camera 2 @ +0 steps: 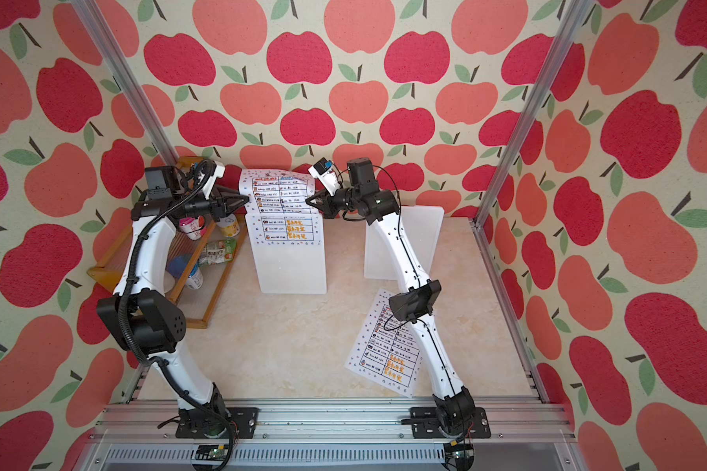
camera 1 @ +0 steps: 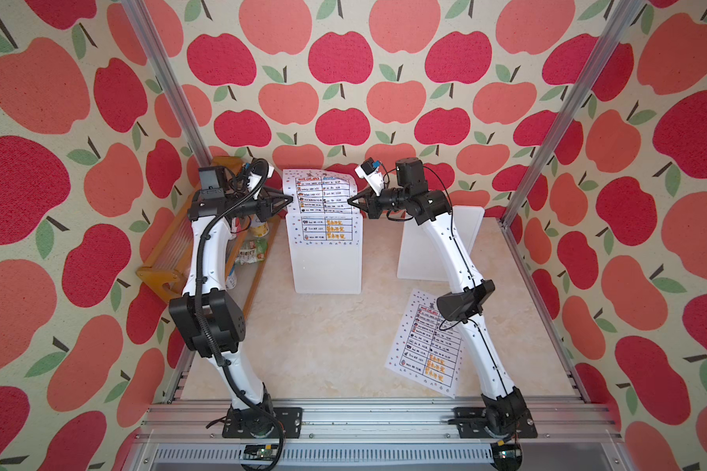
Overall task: Insert the menus into the narrow rack
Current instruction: Insert the menu into the narrow rack.
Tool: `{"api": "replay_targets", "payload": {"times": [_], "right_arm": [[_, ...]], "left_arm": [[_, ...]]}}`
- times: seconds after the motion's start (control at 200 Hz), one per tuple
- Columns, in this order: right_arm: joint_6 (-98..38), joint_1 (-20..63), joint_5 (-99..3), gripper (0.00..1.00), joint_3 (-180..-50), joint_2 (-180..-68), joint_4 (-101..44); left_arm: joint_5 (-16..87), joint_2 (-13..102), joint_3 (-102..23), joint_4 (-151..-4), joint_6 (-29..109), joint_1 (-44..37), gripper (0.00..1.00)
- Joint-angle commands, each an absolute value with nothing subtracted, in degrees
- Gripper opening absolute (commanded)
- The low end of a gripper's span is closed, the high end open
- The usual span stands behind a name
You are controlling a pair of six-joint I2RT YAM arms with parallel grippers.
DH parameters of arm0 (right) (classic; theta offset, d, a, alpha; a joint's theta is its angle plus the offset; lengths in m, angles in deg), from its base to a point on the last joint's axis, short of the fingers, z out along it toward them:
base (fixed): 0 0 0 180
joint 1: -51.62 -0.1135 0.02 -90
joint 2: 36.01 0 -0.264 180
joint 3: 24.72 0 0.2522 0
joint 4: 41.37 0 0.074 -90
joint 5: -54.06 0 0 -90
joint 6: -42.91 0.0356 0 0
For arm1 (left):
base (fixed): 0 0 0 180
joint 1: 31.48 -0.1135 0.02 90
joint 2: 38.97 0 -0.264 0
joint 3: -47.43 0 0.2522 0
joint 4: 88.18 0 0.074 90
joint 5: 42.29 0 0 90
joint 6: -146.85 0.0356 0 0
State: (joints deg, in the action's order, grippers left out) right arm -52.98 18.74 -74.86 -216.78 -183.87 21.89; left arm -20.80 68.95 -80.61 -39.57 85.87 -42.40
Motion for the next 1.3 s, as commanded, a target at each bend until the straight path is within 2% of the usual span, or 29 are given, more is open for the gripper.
{"api": "replay_targets", "payload": {"times": [0.0,0.16,0.285,0.405,0.58,0.665,0.985,1.215,1.296], "right_arm": [[-55.1,18.2,-73.9,0.03,-219.7,-184.9,25.4],[-54.7,18.3,-74.7,0.23,-219.7,-184.7,23.3],[-53.7,18.3,-75.8,0.44,-219.7,-185.2,19.9],[-52.2,18.4,-75.8,0.52,-219.7,-185.5,16.1],[-49.5,19.1,-76.7,0.56,-219.7,-185.5,10.8],[-48.8,19.3,-77.2,0.53,-219.7,-185.4,9.8],[-50.0,19.5,-77.5,0.16,-219.7,-184.9,11.6],[-50.9,19.7,-77.7,0.04,-219.7,-185.2,14.0],[-51.0,19.6,-77.9,0.03,-219.7,-185.2,15.0]], "left_arm": [[-23.4,70.0,-82.0,-39.8,86.0,-42.1,0.25],[-23.1,69.8,-80.9,-38.5,87.5,-42.1,0.21],[-23.3,69.1,-79.2,-39.0,87.6,-41.8,0.19],[-23.2,68.8,-78.2,-38.7,88.0,-41.7,0.19],[-22.6,68.7,-77.1,-38.4,88.7,-41.7,0.19],[-22.3,68.6,-76.6,-38.6,88.9,-41.8,0.2],[-23.1,70.1,-81.5,-39.9,86.8,-42.0,0.26],[-23.6,71.9,-85.5,-37.3,87.4,-42.3,0.27],[-23.8,72.0,-85.5,-37.4,87.4,-42.4,0.27]]}}
